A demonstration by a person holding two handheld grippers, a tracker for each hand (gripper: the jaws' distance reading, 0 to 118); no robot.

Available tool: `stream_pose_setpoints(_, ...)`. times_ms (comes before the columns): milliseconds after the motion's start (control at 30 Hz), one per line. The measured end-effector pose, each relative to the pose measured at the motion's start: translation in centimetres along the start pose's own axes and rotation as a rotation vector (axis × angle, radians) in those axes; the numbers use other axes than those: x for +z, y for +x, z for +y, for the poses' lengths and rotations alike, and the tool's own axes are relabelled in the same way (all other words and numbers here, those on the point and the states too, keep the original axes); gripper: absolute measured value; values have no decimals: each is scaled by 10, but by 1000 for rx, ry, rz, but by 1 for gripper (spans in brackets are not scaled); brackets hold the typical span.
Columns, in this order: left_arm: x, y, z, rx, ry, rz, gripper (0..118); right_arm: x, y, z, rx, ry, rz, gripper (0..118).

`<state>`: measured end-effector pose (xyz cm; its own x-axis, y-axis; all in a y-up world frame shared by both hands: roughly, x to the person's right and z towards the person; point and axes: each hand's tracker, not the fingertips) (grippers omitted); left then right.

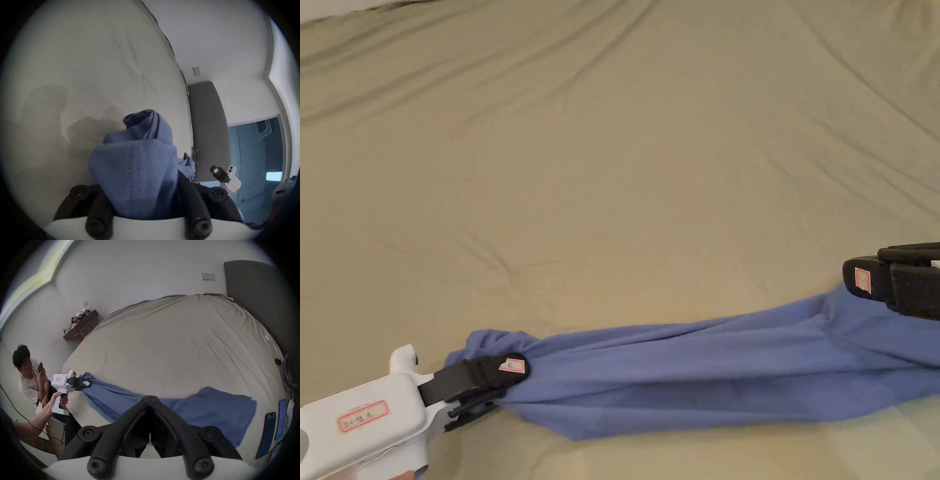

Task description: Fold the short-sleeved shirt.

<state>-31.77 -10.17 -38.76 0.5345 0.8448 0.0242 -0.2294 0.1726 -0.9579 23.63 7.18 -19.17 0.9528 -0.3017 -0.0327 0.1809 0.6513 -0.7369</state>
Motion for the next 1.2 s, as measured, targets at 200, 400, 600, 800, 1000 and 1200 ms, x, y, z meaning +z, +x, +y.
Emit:
stream_pose_setpoints(200,83,29,9,-55,192,250,15,6,10,1,-13,32,24,2)
stream_pose_setpoints(400,26,154,-17,-571,124,765,15,2,20,-1,-16,44,3,2)
stream_pose_setpoints(600,-107,202,-65,-771,-189,696,15,16,33,-11,-36,69,-1,2)
stream_pose_setpoints(800,-150,183,-74,-420,-246,353,104,31,51,-28,-81,56,-24,2)
stream_pose_setpoints(1000,-47,196,-51,-347,-59,381,103,36,62,-35,-112,64,-17,2)
stream_pose_setpoints(1200,-73,178,-55,-390,-62,534,0,28,58,-32,-109,66,-3,2)
